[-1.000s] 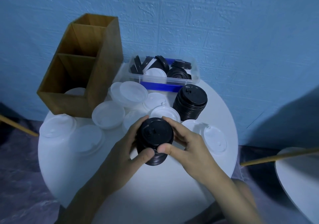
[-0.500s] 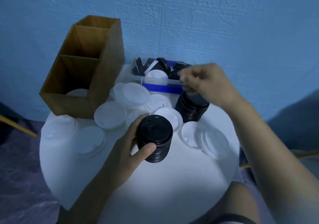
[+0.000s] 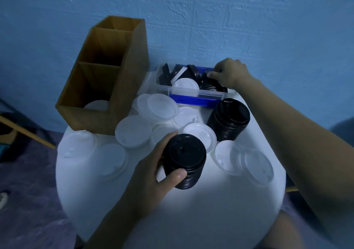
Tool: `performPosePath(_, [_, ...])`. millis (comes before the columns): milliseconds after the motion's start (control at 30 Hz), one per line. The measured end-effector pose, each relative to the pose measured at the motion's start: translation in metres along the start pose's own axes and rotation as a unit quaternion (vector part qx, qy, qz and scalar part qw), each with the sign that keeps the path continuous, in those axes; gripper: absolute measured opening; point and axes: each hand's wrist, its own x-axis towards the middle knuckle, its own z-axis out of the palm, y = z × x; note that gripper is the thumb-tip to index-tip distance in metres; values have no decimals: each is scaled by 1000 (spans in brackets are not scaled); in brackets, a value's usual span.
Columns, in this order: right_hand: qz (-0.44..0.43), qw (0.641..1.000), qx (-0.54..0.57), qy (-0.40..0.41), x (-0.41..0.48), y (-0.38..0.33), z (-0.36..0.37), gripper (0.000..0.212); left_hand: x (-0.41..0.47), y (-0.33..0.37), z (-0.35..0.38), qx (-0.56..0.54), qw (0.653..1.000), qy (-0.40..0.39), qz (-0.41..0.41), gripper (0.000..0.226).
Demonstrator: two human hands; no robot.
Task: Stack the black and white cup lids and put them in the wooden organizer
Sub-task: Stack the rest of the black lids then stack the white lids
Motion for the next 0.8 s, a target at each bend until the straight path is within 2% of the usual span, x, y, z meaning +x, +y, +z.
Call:
performPosePath(133, [3, 998, 63, -2, 3, 1, 5, 26, 1, 0, 1, 0, 1000, 0, 1, 71])
performPosePath(600, [59, 993, 106, -6, 11, -2, 10, 50, 1, 2, -1, 9, 1000, 1, 1, 72])
performPosePath(667, [57, 988, 140, -11, 14, 0, 11, 54, 2, 1, -1, 9, 1000, 0, 0, 73])
performPosePath(800, [37, 981, 189, 33, 7, 1, 3, 54, 1, 0, -1, 2, 1000, -7, -3, 74])
